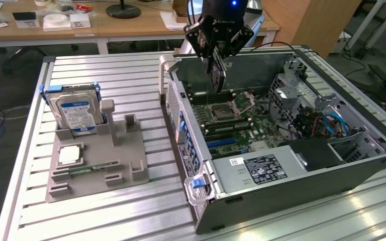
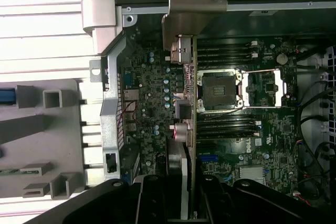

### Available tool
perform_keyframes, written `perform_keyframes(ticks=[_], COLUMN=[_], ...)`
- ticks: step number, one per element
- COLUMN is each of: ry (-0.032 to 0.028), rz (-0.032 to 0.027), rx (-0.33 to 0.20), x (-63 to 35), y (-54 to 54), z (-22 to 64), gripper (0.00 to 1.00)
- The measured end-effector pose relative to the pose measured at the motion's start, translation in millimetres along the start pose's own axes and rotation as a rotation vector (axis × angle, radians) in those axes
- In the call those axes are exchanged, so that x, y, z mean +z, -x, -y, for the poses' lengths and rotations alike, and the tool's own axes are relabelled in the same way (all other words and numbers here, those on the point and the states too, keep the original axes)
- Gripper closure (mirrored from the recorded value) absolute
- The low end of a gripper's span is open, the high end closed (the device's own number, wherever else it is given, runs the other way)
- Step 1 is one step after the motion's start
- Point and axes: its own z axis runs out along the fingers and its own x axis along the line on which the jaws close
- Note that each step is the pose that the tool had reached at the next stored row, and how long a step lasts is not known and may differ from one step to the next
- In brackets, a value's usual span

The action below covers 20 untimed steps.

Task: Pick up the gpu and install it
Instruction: 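Pick up the gpu and move the gpu toward the slot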

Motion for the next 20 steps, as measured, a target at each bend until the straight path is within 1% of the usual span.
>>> perform_keyframes(ticks=[20], ry=[0.0000], rz=[0.0000], rx=[0.000], x=[0.0], y=[0.1], z=[0.0], gripper=[0.71])
